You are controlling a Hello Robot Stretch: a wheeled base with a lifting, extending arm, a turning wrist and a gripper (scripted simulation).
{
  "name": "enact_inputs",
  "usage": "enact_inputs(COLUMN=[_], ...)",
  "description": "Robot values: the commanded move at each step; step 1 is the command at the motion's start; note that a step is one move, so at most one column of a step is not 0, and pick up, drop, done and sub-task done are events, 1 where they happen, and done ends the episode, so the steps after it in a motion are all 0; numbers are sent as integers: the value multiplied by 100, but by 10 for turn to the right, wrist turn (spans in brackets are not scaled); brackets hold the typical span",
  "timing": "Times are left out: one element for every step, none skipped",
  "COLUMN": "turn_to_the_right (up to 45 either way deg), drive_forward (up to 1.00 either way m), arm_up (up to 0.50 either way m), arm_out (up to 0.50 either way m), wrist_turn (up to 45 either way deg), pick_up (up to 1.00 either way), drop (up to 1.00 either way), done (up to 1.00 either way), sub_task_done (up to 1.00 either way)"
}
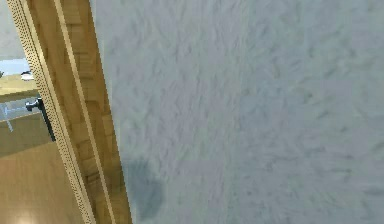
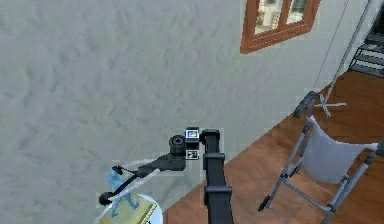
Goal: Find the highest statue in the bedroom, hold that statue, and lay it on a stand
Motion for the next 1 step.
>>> enact_inputs(turn_to_the_right=[0], drive_forward=[0], arm_up=[0], arm_out=[0], wrist_turn=[0], pick_up=[0], drop=[0], done=[100], sub_task_done=[0])
